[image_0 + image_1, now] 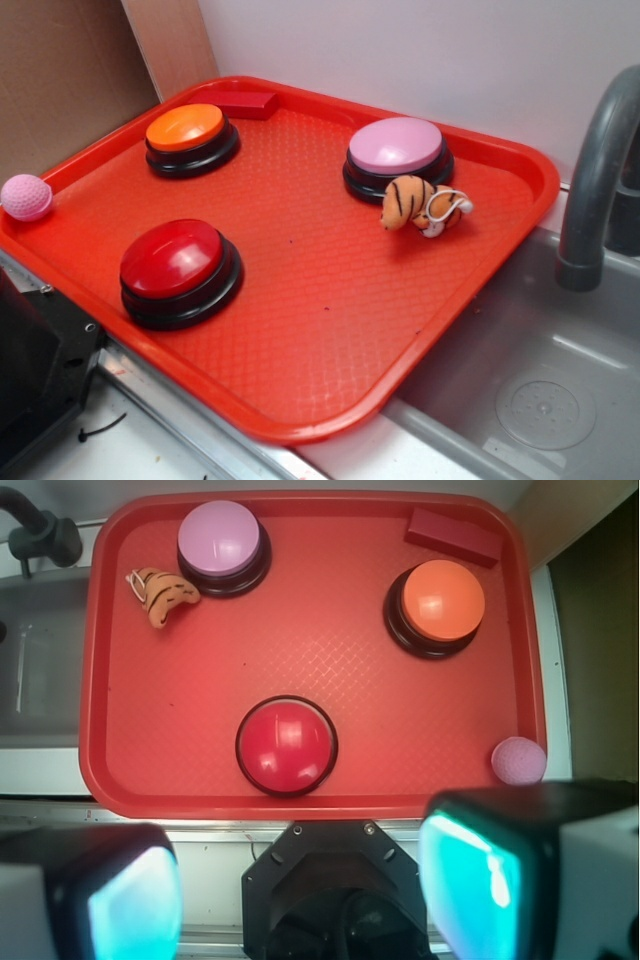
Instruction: Push the red button.
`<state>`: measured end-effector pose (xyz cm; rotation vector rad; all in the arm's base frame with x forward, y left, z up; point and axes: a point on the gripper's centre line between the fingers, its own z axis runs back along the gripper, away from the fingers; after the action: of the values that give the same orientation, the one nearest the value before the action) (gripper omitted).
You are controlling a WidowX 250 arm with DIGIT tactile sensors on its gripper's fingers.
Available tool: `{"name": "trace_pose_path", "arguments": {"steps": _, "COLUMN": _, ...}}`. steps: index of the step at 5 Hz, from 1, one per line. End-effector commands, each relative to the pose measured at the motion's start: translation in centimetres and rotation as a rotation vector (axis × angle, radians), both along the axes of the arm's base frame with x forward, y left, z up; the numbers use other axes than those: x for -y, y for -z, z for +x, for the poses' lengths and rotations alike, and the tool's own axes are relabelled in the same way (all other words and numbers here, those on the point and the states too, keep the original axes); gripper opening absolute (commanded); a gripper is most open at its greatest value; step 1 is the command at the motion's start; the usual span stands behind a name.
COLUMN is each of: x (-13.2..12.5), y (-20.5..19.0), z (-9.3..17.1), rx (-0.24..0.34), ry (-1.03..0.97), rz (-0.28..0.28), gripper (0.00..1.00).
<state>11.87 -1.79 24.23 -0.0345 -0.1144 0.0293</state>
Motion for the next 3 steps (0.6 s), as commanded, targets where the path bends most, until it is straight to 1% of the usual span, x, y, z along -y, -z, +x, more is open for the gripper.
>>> {"name": "trace_pose_path", "arguments": {"steps": 1, "x": 0.0, "y": 0.0, "z": 0.0, "rx": 0.0, "ry": 0.0, "rz": 0.0, "gripper": 1.0}}
{"name": "trace_pose_path", "arguments": {"steps": 2, "x": -0.4, "y": 4.1, "z": 2.1, "rx": 0.049, "ry": 0.189, "rz": -0.031, "gripper": 1.0}}
{"name": "trace_pose_path", "arguments": {"steps": 3, "x": 1.2, "y": 7.9, "z": 3.3, "rx": 0.003, "ry": 0.313, "rz": 0.04, "gripper": 1.0}}
